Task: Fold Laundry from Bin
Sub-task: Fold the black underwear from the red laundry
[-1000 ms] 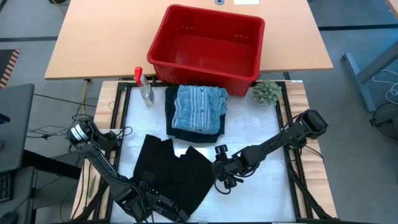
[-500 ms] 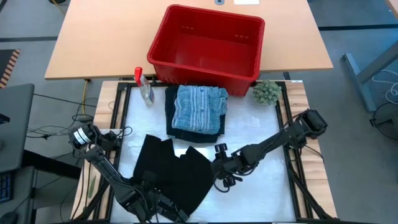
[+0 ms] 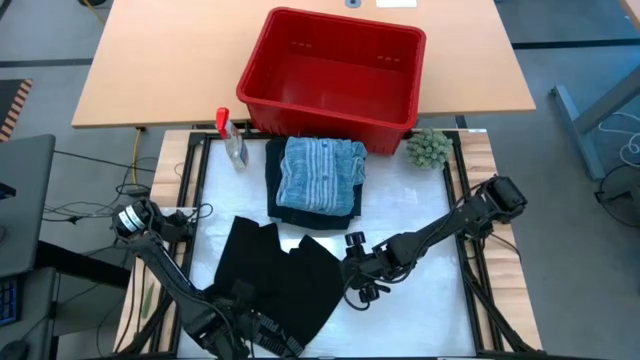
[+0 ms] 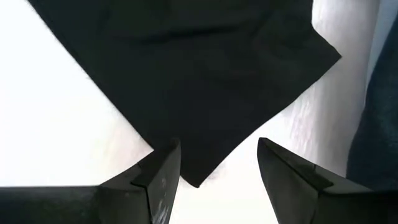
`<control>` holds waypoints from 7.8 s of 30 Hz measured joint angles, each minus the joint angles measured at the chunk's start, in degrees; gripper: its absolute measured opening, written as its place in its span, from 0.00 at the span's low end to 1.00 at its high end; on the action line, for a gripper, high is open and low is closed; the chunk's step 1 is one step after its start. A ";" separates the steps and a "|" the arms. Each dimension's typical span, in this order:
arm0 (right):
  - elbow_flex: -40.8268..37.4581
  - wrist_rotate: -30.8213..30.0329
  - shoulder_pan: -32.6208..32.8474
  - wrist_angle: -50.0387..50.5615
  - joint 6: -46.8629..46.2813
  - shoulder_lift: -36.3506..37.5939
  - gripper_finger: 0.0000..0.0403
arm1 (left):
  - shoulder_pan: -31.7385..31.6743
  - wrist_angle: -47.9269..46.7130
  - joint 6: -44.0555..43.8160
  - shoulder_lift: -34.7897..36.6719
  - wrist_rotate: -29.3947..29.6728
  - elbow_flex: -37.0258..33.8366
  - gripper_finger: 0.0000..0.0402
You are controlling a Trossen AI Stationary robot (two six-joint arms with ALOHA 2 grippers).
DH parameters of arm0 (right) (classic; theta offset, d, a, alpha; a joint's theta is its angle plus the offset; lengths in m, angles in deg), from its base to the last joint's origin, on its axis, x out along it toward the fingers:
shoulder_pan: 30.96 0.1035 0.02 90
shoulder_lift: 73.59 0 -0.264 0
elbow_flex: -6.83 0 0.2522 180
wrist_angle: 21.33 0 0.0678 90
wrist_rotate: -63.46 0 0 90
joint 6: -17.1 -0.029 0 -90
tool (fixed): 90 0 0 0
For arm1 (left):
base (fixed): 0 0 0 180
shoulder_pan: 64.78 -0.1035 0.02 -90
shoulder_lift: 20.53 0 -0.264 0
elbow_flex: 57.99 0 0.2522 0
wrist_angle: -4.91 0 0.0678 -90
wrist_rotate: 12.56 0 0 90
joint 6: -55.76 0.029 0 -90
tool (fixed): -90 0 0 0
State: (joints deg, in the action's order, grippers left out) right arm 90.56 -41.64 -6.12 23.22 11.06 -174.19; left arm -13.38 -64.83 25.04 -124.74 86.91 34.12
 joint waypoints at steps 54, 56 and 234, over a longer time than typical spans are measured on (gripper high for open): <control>0.02 13.51 -7.73 -26.20 6.23 -0.05 0.59 | -4.09 16.37 -68.28 1.08 7.94 -10.19 0.45; 0.02 14.76 -8.98 -29.54 8.67 -0.07 0.59 | -3.78 16.54 -71.75 0.53 7.23 -10.21 0.45; 62.79 17.55 -12.90 50.58 -5.52 -19.67 0.06 | 3.37 37.72 -34.88 22.77 39.25 -15.37 0.00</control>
State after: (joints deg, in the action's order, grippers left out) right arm 153.36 -24.09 -19.02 73.80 5.54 -193.86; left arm -10.00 -27.11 -9.84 -101.96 126.16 18.75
